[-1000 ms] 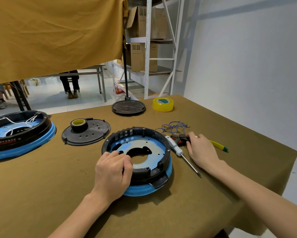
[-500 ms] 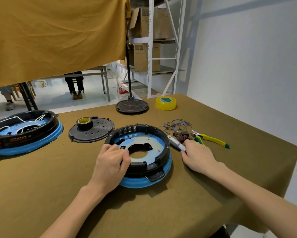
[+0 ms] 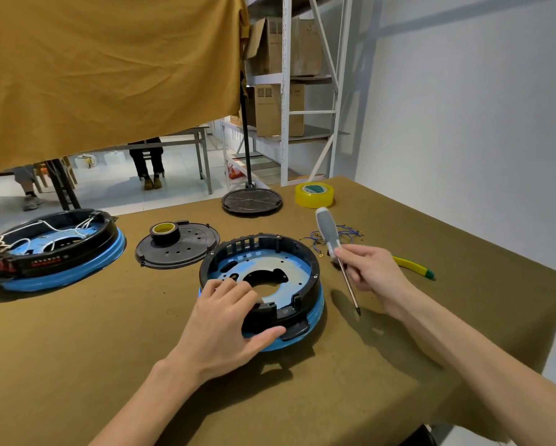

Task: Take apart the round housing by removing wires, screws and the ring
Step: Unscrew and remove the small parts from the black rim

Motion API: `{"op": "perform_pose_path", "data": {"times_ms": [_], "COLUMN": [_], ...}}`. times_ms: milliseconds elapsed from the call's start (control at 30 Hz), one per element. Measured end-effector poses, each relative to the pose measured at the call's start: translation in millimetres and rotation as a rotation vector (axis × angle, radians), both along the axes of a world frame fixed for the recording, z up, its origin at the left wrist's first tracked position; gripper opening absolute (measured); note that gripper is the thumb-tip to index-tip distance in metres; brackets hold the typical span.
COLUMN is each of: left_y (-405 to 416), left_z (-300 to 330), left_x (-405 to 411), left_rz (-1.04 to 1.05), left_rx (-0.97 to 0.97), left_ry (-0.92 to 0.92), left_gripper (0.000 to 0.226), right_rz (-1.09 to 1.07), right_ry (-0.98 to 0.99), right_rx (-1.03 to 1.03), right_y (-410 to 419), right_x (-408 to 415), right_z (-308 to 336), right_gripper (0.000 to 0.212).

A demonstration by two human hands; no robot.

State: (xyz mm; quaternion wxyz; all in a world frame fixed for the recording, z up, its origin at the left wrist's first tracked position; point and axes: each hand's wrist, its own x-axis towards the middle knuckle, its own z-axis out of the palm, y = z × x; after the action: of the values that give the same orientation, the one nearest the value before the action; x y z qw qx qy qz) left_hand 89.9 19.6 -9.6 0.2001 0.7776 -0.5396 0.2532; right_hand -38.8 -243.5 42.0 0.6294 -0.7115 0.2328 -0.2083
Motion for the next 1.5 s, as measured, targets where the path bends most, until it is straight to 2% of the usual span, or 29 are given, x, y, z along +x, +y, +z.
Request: {"op": "perform_pose_path", "data": {"times_ms": [67, 167, 233, 300, 367, 433, 500, 567, 633, 667, 733, 800, 900, 967, 1000, 1167, 1267, 1367, 1433, 1500], "left_y": [-2.2, -3.8, -4.9, -6.3, -6.9, -7.4, -7.9, -6.9, -2.9, -0.5, 3.0, 5.0, 5.6, 4.3, 3.4, 1.9, 1.7, -15.7, -34.4, -48.0], "left_z": [-0.4, -1.3, -2.4, -4.2, -5.8, -6.0, -5.5, -4.7, -3.1, -1.4, 5.9, 14.7, 17.2, 10.7, 7.1, 9.3, 25.3, 39.9, 43.1, 41.3], "left_x": [-2.7, -2.2, -1.9, -2.0, -1.7, -1.1, -1.8, -1.5, 1.2, 2.6, 5.7, 7.1, 6.6, 4.2, 2.1, -2.0, -7.9, -20.7, -29.0, -34.5], "left_rz": [-0.002, -0.015, -0.017, -0.013, -0.009, -0.003, 0.002, -0.006, -0.03, -0.044, -0.06, -0.055, -0.058, -0.07, -0.064, -0.11, -0.117, -0.077, -0.068, -0.084], "left_rx": [-0.007, -0.044, -0.073, -0.095, -0.107, -0.119, -0.12, -0.119, -0.148, -0.178, -0.26, -0.355, -0.374, -0.297, -0.262, -0.127, -0.045, -0.091, -0.112, -0.119], "left_ry": [-0.009, 0.023, 0.043, 0.043, 0.028, 0.02, 0.021, 0.04, 0.092, 0.138, 0.243, 0.302, 0.286, 0.219, 0.171, 0.022, 0.104, 0.26, 0.26, 0.231], "left_gripper": [0.061, 0.058, 0.055, 0.05, 0.045, 0.042, 0.041, 0.041, 0.038, 0.035, 0.026, 0.018, 0.016, 0.024, 0.029, 0.041, 0.052, 0.06, 0.07, 0.064], "right_rz": [0.058, 0.215, 0.303, 0.342, 0.329, 0.286, 0.207, 0.116, 0.078, 0.072, 0.104, 0.167, 0.238, 0.284, 0.288, 0.27, 0.277, 0.322, 0.348, 0.375], "right_ry": [-0.059, -0.144, -0.156, -0.153, -0.141, -0.094, -0.004, 0.084, 0.137, 0.154, 0.165, 0.168, 0.13, 0.096, 0.096, 0.088, 0.072, 0.063, 0.031, -0.004], "right_rx": [0.099, 0.443, 0.608, 0.687, 0.728, 0.663, 0.439, 0.176, 0.04, 0.01, -0.042, -0.062, 0.162, 0.362, 0.4, 0.27, 0.151, 0.03, -0.019, -0.046], "right_y": [-2.0, -5.3, -9.1, -12.0, -11.2, -8.1, -2.0, 4.1, 7.4, 8.2, 10.4, 13.4, 19.0, 21.4, 21.6, 21.3, 21.1, 19.3, 19.2, 19.9], "right_x": [0.0, -0.9, -2.5, -3.9, -3.9, -2.3, -0.4, -0.5, -1.0, -1.5, -1.2, 0.9, 5.4, 6.0, 6.2, 7.9, 7.7, 6.9, 6.8, 6.8], "right_z": [5.1, 8.1, 6.2, 3.9, 1.8, -2.5, -8.0, -14.2, -21.3, -24.8, -29.1, -31.6, -30.3, -30.3, -31.1, -33.7, -31.7, -33.3, -35.6, -38.9], "right_gripper": [0.022, 0.026, 0.037, 0.042, 0.031, 0.026, 0.03, 0.04, 0.051, 0.051, 0.034, 0.018, 0.039, 0.039, 0.04, 0.052, 0.063, 0.055, 0.049, 0.041]}}
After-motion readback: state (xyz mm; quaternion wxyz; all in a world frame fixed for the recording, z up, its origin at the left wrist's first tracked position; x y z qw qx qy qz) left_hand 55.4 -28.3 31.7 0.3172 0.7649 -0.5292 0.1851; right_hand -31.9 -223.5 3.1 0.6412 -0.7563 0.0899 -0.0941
